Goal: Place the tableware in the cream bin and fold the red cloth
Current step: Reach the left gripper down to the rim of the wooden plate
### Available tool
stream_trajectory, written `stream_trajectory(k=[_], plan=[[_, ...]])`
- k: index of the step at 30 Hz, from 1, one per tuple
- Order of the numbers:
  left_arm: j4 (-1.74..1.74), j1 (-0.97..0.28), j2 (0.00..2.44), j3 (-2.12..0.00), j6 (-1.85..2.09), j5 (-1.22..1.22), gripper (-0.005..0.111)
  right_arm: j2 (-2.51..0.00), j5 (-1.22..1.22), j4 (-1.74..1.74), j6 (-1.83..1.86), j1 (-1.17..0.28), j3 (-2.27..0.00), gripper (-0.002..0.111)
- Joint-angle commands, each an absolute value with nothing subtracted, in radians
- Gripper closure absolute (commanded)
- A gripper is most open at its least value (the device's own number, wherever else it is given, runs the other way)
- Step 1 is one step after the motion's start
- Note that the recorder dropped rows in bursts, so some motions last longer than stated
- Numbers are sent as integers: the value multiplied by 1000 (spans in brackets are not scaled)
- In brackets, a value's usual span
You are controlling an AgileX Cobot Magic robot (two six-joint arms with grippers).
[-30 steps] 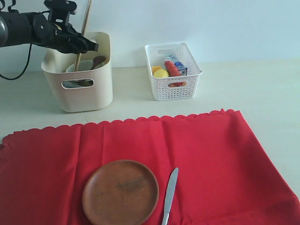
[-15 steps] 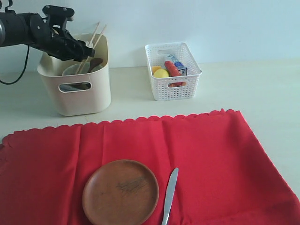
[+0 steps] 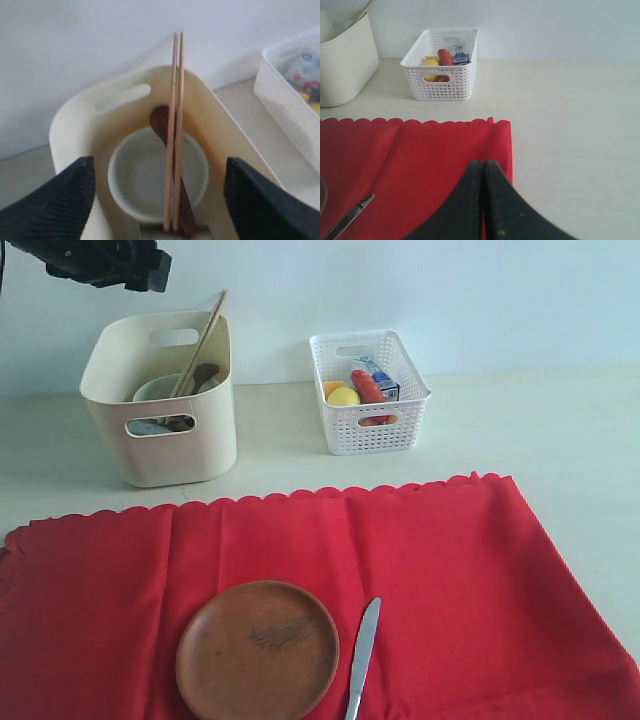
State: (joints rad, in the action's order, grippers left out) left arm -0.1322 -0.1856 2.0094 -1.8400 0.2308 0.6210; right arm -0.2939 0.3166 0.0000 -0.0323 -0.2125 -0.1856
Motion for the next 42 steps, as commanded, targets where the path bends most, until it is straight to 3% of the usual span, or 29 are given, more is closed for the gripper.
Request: stream_trajectory(k=[1, 7, 16, 32, 33, 36, 40, 41, 42], plan=[[-166, -184, 1977, -1833, 282, 884, 37, -288, 312, 0, -32, -209, -185, 108], [-330, -196, 1931, -1656, 374, 938, 37, -288, 312, 0, -30, -209, -185, 108], [-470, -343, 1916, -1238, 397, 929, 37, -288, 312, 0, -29, -209, -185, 108], [-946, -348, 1890, -865, 777, 743, 37, -288, 312, 0, -31, -209, -185, 108], [-965, -348, 1890, -860, 793, 743, 38, -288, 312, 0, -31, -209, -185, 108], [-982, -348, 1901, -844, 811, 745, 56, -288, 312, 0, -31, -209, -185, 108], [-982, -348, 1919, -841, 811, 742, 64, -288, 312, 0, -31, -209, -185, 108], [-982, -348, 1919, -841, 811, 742, 70, -288, 312, 0, -31, -209, -185, 108], [-982, -348, 1919, -841, 811, 732, 87, -288, 312, 0, -31, -209, -185, 108]])
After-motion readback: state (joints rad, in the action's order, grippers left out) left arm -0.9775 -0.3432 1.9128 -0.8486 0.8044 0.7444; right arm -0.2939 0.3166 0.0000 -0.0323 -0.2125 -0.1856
